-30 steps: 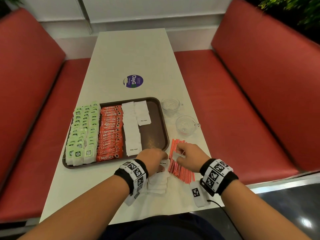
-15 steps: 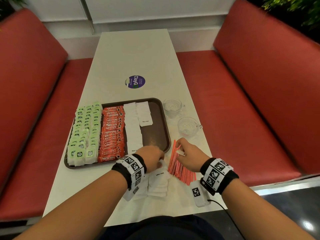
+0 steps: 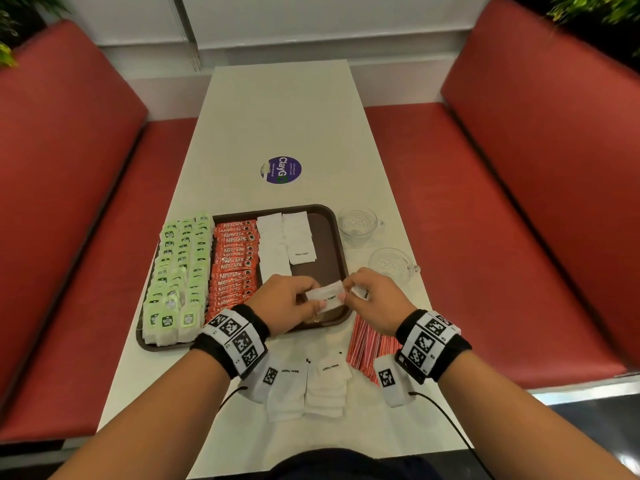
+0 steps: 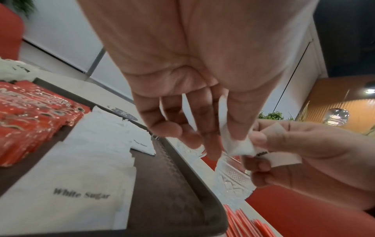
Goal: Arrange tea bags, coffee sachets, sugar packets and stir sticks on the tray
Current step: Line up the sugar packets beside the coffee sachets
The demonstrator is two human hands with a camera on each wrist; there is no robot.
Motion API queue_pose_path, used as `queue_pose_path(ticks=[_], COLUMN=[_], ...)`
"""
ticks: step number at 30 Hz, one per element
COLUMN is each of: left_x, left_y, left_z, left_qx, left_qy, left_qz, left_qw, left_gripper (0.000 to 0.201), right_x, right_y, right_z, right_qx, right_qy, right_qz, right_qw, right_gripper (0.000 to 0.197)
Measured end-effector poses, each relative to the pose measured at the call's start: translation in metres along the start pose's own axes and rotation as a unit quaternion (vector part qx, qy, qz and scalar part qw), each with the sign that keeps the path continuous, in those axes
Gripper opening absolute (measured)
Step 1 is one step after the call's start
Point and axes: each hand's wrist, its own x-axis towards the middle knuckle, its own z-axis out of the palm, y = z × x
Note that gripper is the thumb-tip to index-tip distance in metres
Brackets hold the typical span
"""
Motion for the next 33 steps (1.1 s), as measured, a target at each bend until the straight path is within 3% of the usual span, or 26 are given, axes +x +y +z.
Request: queue_pose_path(ticks=[6, 10, 14, 18, 20, 22, 25, 29, 33], left_x=[0.015, 0.031, 0.048, 0.079, 0.095, 0.108, 0.12, 0.131, 0.133], left_y=[-0.005, -0.002, -0.004, -0.025, -0.039, -0.049, -0.056, -0.062, -0.059], left_z=[0.0, -0.011, -0.022, -0.027, -0.03, -0.032, -0.028, -0.026, -0.03], left_qx=[-0.011, -0.028, -0.018, 0.08, 0.165, 0.238, 0.271, 0.279, 0.272], left_qy=[-0.007, 0.012, 0.014, 0.083, 0.062, 0.0, -0.055, -0.055, -0.026], left_qz=[-0.005, 0.0, -0.007, -0.055, -0.102, -0.123, -0.147, -0.157, -0.142], left_qw=[1.0, 1.0, 1.0, 0.992, 0.979, 0.963, 0.95, 0.946, 0.951], left_gripper=[0.009, 0.02, 0.009, 0.023, 0.026, 0.027, 0.027, 0.03, 0.032], right_x=[0.014, 0.025, 0.036, 0.043, 0.045, 0.044, 0.044, 0.043, 0.042], right_y=[-0.005, -0.007, -0.009, -0.009, -0.011, -0.014, -0.014, -0.012, -0.011], right_z=[0.004, 0.004, 0.001, -0.004, -0.003, -0.002, -0.002, -0.004, -0.006], right_qx=[-0.002, -0.027, -0.021, 0.034, 0.077, 0.099, 0.08, 0.033, 0.064], right_qy=[-0.025, -0.012, 0.001, 0.02, 0.008, 0.0, -0.01, -0.003, -0.005], right_qz=[-0.028, -0.015, -0.004, 0.048, 0.049, 0.043, 0.04, 0.04, 0.051], right_qw=[0.999, 0.999, 1.0, 0.998, 0.996, 0.994, 0.996, 0.999, 0.997], right_gripper=[0.002, 0.02, 0.021, 0.014, 0.017, 0.014, 0.011, 0.007, 0.005])
